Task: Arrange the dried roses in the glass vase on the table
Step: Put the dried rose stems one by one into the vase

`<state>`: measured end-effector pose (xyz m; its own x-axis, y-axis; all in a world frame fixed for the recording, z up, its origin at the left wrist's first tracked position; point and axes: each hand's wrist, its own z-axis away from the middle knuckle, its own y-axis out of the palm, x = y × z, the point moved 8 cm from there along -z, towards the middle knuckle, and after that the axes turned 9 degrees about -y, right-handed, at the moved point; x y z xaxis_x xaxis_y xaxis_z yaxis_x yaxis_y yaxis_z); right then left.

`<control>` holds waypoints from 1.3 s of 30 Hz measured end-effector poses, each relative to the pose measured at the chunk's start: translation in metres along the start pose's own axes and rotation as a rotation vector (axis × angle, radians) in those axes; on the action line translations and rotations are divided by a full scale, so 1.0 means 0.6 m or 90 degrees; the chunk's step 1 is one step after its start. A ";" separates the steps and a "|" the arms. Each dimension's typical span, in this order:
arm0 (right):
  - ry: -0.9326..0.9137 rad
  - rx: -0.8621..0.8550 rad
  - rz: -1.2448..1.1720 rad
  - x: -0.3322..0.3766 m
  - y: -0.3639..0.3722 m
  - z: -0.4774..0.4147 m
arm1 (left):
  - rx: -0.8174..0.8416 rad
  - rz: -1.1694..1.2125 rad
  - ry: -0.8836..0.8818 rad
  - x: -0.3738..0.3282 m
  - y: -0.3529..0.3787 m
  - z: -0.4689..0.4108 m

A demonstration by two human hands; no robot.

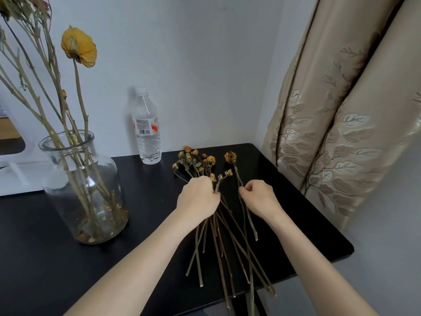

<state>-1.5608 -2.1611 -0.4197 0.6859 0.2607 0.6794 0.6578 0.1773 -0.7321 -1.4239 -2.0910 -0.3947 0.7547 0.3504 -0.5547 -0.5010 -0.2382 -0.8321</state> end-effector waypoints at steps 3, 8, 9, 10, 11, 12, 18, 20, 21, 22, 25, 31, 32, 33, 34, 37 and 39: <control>-0.036 -0.008 -0.052 0.022 -0.003 0.000 | -0.025 0.102 -0.021 0.023 -0.026 -0.001; -0.155 -0.024 -0.152 0.105 -0.013 0.005 | -0.099 0.244 0.005 0.053 -0.100 0.028; -0.181 -0.027 -0.172 0.125 -0.016 0.007 | -0.108 0.270 0.007 0.061 -0.116 0.034; -0.206 -0.029 -0.195 0.147 -0.018 0.009 | -0.115 0.299 0.007 0.069 -0.133 0.040; -0.229 -0.030 -0.216 0.169 -0.019 0.011 | -0.122 0.326 0.008 0.077 -0.151 0.046; -0.250 -0.029 -0.233 0.191 -0.019 0.013 | -0.132 0.347 0.010 0.083 -0.171 0.053; -0.375 -0.001 -0.299 0.333 -0.016 0.030 | -0.258 0.396 0.058 0.100 -0.318 0.101; -0.417 -0.008 -0.318 0.381 -0.021 0.036 | -0.313 0.400 0.073 0.102 -0.371 0.117; -0.437 -0.013 -0.327 0.405 -0.024 0.039 | -0.340 0.403 0.081 0.104 -0.397 0.123; -0.456 -0.017 -0.337 0.428 -0.027 0.041 | -0.364 0.405 0.088 0.105 -0.421 0.128; -0.495 -0.012 -0.383 0.492 -0.034 0.047 | -0.423 0.396 0.103 0.104 -0.484 0.133; -0.550 -0.027 -0.455 0.577 -0.046 0.053 | -0.539 0.374 0.124 0.110 -0.572 0.134; -0.557 -0.028 -0.454 0.585 -0.046 0.054 | -0.553 0.367 0.129 0.112 -0.581 0.134; -0.559 -0.026 -0.448 0.591 -0.045 0.052 | -0.564 0.360 0.131 0.115 -0.588 0.133; -0.560 -0.027 -0.441 0.595 -0.043 0.051 | -0.572 0.353 0.131 0.118 -0.592 0.132; -0.560 -0.035 -0.428 0.599 -0.038 0.044 | -0.580 0.345 0.121 0.132 -0.591 0.124; -0.564 -0.046 -0.418 0.596 -0.035 0.040 | -0.559 0.346 0.108 0.141 -0.577 0.113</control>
<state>-1.3369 -2.0486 -0.1628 -0.2508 0.7284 0.6376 0.8484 0.4826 -0.2176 -1.2155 -1.9177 -0.1539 0.6030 -0.1165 -0.7892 -0.3580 -0.9236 -0.1371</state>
